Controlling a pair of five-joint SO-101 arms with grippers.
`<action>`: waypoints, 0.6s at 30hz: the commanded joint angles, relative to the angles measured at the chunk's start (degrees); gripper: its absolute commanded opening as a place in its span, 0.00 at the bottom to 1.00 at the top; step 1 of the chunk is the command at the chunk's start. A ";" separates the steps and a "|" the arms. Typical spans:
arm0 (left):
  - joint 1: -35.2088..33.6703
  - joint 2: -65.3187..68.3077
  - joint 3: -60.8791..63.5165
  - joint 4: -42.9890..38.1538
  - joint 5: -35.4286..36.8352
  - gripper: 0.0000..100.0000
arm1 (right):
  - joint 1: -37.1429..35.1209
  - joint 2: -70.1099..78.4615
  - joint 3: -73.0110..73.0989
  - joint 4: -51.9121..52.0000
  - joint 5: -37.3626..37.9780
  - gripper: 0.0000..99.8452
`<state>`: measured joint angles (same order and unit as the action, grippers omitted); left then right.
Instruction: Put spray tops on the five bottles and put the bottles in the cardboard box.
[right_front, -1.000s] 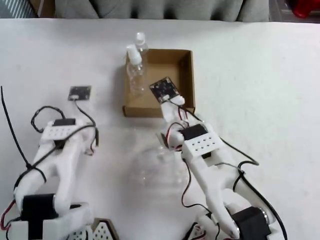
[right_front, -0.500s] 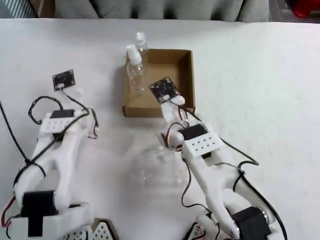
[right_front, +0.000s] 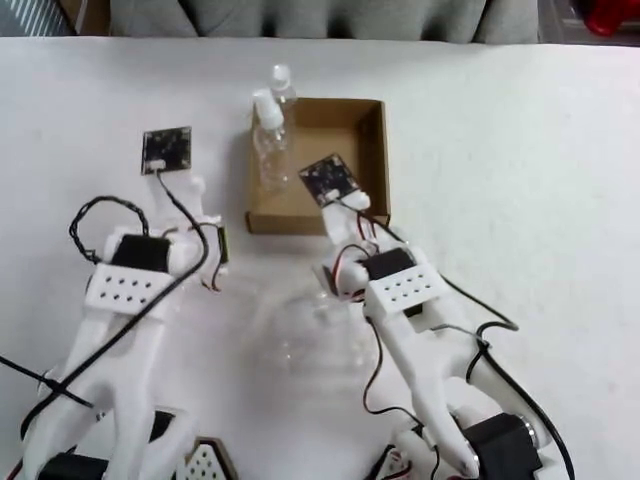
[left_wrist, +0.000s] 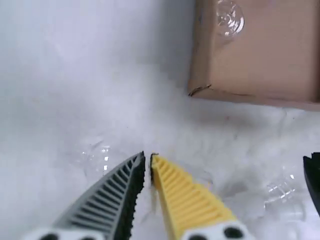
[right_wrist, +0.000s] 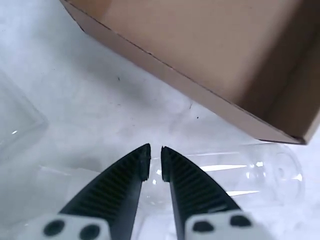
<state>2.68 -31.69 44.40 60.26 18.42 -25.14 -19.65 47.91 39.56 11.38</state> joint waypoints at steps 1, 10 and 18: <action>0.75 -2.77 -0.79 6.33 0.62 0.02 | 0.84 -2.15 -0.97 -0.04 0.44 0.02; -3.38 -2.42 -0.79 9.14 1.23 0.09 | 0.75 -2.15 -0.97 -0.04 0.44 0.02; -6.64 -2.33 1.76 9.14 6.15 0.30 | 0.75 -2.15 -0.97 0.22 0.44 0.02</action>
<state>-2.33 -32.13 44.66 68.97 23.43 -24.88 -19.65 47.91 39.56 11.38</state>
